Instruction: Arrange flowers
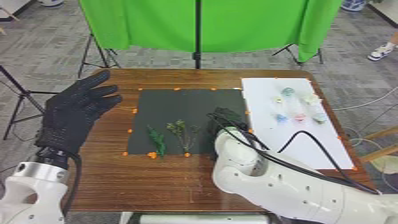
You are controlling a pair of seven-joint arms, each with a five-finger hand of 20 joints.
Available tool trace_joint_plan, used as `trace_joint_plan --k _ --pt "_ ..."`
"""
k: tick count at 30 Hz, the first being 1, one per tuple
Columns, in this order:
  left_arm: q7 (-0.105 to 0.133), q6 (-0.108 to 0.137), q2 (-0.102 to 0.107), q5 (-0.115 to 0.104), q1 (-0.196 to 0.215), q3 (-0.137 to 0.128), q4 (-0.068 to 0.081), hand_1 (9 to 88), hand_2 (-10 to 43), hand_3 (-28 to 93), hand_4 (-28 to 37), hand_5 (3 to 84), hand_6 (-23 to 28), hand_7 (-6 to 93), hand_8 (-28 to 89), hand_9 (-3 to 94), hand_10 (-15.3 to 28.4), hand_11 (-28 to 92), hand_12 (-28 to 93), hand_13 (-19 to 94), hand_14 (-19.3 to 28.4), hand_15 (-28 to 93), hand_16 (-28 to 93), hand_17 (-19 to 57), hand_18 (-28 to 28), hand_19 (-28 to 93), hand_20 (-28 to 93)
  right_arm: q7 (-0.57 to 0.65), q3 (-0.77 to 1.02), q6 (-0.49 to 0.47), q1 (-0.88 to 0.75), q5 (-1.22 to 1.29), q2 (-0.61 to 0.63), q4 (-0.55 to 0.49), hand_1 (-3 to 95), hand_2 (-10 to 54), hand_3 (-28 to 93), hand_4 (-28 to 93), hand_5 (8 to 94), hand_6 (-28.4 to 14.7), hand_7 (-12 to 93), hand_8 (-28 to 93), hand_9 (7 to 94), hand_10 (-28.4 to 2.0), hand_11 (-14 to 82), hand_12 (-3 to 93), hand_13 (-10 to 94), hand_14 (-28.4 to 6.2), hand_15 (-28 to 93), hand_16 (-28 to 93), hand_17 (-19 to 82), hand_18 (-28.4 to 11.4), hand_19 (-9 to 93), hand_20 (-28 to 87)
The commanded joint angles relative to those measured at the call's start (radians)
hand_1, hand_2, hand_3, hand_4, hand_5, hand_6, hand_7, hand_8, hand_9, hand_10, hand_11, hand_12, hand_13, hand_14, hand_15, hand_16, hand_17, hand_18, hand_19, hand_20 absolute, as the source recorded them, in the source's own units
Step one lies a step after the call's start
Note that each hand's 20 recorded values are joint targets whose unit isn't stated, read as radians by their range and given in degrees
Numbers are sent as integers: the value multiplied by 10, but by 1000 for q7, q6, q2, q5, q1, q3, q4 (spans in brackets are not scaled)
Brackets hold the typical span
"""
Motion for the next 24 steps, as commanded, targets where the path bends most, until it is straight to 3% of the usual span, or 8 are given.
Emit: trace_joint_plan --k 1,5,10,13,15,20,24 --pt "-12 -6 -14 5 17 -4 3 215 92 778 -261 379 106 184 -113 350 231 331 113 263 284 603 -126 -98 253 568 138 6 -2 -27 12 -17 14 -21 451 -95 732 -240 913 -20 228 123 937 -111 390 182 870 -73 699 193 426 -239 932 180" --pt "-4 7 -17 -5 51 -25 0 215 92 777 -261 379 106 184 -113 350 231 331 113 264 284 602 -126 -99 254 568 137 -6 0 -18 15 -28 23 -37 419 -95 731 -248 901 -18 222 101 937 -115 370 194 866 -74 694 193 423 -240 932 168" --pt "-2 4 -16 -7 94 -82 -7 210 92 775 -266 378 105 183 -113 349 229 331 112 262 284 602 -127 -99 254 568 137 -6 5 -24 18 -42 31 -54 400 -95 729 -246 899 -15 222 60 937 -118 364 200 864 -74 693 192 422 -242 932 161" --pt "7 20 -17 -16 116 -101 -8 209 93 775 -268 377 104 182 -112 349 229 330 112 260 284 602 -127 -99 254 568 137 -4 0 -16 26 -58 41 -60 382 -95 734 -238 903 -13 232 -1 937 -119 368 198 868 -67 717 187 436 -243 932 182" --pt "27 24 -22 -25 147 -116 -9 207 92 775 -269 376 103 180 -111 348 228 327 111 260 284 603 -127 -99 254 568 136 -3 -9 -9 39 -68 49 -65 373 -95 735 -228 907 -12 235 -68 937 -121 368 202 868 -66 728 185 438 -242 932 185" --pt "65 36 -34 -48 206 -139 0 202 91 771 -272 376 102 173 -109 348 225 317 112 261 284 600 -127 -97 255 569 138 -9 -9 -3 63 -97 68 -73 365 -95 723 -218 897 -16 241 -92 932 -125 362 205 859 -70 727 189 431 -242 932 172" --pt "76 43 -44 -56 231 -148 2 200 88 771 -275 376 101 168 -104 349 223 312 116 261 284 597 -123 -95 255 570 142 -12 2 9 69 -90 86 -81 362 -93 720 -214 893 -17 239 -95 928 -126 360 205 859 -71 726 189 428 -244 932 168"
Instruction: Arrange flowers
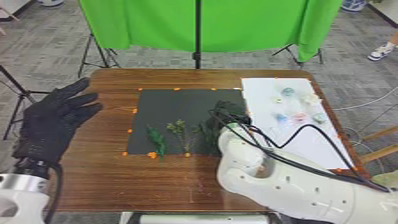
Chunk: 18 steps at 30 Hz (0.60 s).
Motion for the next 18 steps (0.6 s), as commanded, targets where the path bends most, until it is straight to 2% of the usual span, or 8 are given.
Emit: trace_joint_plan --k 1,3,5,6,10,12,18 --pt "22 22 -34 -22 79 -20 9 199 88 771 -275 376 101 168 -103 349 223 311 117 261 284 596 -123 -95 255 570 143 -11 21 25 27 -19 44 -27 361 -92 720 -213 893 -17 238 -95 928 -126 360 205 858 -72 726 189 428 -244 932 168" --pt "15 17 -41 -21 78 -20 10 198 88 771 -276 377 100 166 -102 348 222 308 118 261 284 595 -122 -94 255 569 145 -41 31 56 12 3 54 -45 361 -86 716 -213 891 -17 238 -95 926 -127 359 205 855 -73 726 188 427 -244 932 168" --pt "8 28 -43 -20 74 -14 10 198 88 771 -277 377 100 165 -102 348 222 306 119 261 284 595 -121 -94 255 569 147 -86 52 65 -11 20 54 -57 341 -55 717 -213 881 -17 238 -95 923 -128 359 206 854 -75 726 188 423 -246 932 168" --pt "11 25 -43 -20 75 -11 11 198 88 771 -277 377 100 165 -102 349 222 305 119 261 284 594 -121 -94 256 569 147 -97 56 66 -17 39 55 -65 335 -41 717 -213 870 -19 230 -98 920 -129 360 207 851 -77 726 188 417 -247 932 166" --pt "1 19 -43 -19 63 3 16 199 88 771 -279 377 100 163 -100 349 222 305 120 261 284 594 -119 -94 255 567 148 -179 72 104 -51 111 60 -99 304 12 723 -212 828 -24 184 -110 901 -134 368 209 834 -88 731 190 395 -247 932 145" --pt "-3 19 -46 -19 60 5 16 199 89 771 -278 377 101 163 -100 349 222 305 121 261 284 594 -119 -94 255 566 148 -232 90 90 -68 156 58 -110 287 47 721 -210 804 -23 154 -114 892 -139 372 210 826 -95 736 190 384 -248 932 129" --pt "-5 24 -45 -17 54 9 14 200 90 773 -278 376 101 163 -101 345 222 304 121 256 284 591 -120 -97 254 562 147 -288 119 5 -90 227 41 -116 273 71 751 -201 773 -12 133 -113 886 -146 380 212 810 -106 749 192 365 -247 931 104"
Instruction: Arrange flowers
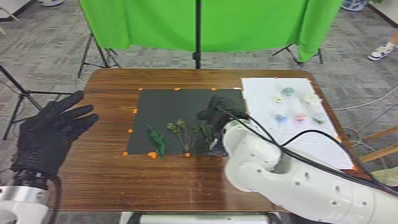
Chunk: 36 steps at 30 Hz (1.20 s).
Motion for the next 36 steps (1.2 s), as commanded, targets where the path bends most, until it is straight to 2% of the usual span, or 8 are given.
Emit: trace_joint_plan --k 1,3,8,9,18,24,36 --pt "-19 8 -12 0 -1 7 5 200 90 774 -278 376 101 163 -101 345 222 304 120 255 284 590 -120 -98 254 562 147 -55 21 -94 -34 45 -23 -18 273 74 754 -201 769 -10 132 -113 887 -147 381 212 809 -107 750 192 364 -247 931 103" --pt "-26 7 -14 2 -10 10 6 200 90 773 -278 375 101 162 -101 345 222 303 120 255 284 589 -120 -98 253 560 147 -56 21 -109 -32 56 -27 -14 272 77 759 -201 762 -8 130 -114 887 -147 382 212 807 -110 752 192 361 -247 931 101" --pt "-21 5 -14 3 -3 7 2 200 90 773 -277 376 101 160 -100 345 222 301 120 255 284 588 -119 -98 254 560 149 -57 26 -154 -36 68 -32 -17 271 78 762 -202 748 -6 123 -116 886 -148 391 215 807 -112 758 192 360 -247 932 98" --pt "-26 5 -15 3 -6 7 3 200 90 773 -276 376 101 161 -100 345 222 302 121 256 284 588 -119 -98 254 560 149 -55 28 -166 -39 63 -34 -17 271 79 762 -201 745 -5 121 -117 886 -148 394 216 806 -112 758 192 361 -248 932 98" --pt "-25 2 -15 3 -8 13 4 200 90 774 -277 376 102 160 -100 345 222 302 121 255 284 588 -119 -98 254 559 150 -15 14 -248 -30 61 -33 -2 271 81 762 -201 741 -4 112 -118 891 -143 411 219 811 -113 769 192 366 -250 932 101" --pt "-28 5 -16 4 -9 9 2 201 91 773 -276 376 102 157 -98 344 222 295 120 254 284 583 -118 -98 253 557 151 -3 5 -249 -25 60 -25 2 270 82 760 -201 738 -3 110 -117 889 -145 412 219 811 -113 770 193 366 -250 932 103" --pt "-37 1 -15 7 -21 21 5 203 93 770 -275 375 103 150 -95 343 221 283 124 252 284 574 -114 -99 252 552 152 36 11 -229 -12 66 -11 28 266 84 755 -198 734 -3 110 -117 890 -145 412 220 812 -113 772 194 368 -250 932 106"
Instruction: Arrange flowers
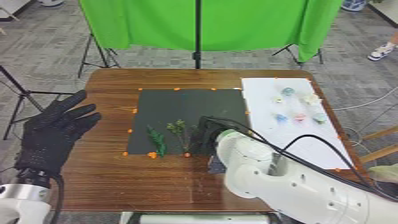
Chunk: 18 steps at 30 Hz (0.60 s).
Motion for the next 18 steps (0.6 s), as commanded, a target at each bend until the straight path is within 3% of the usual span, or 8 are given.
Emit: trace_joint_plan --k 1,18 --pt "-17 1 -9 6 0 6 6 203 93 770 -275 375 102 150 -95 343 222 283 124 253 284 573 -114 -99 253 552 153 32 14 12 8 -2 18 16 266 84 754 -199 734 -3 110 -117 890 -145 412 220 812 -113 772 194 369 -250 932 106" --pt "-22 5 -13 6 3 6 3 202 93 771 -275 375 103 148 -94 344 221 284 126 253 284 574 -112 -97 251 550 155 45 14 21 5 -2 42 8 266 85 748 -195 741 -3 109 -117 896 -144 408 221 816 -112 771 195 372 -252 932 112"
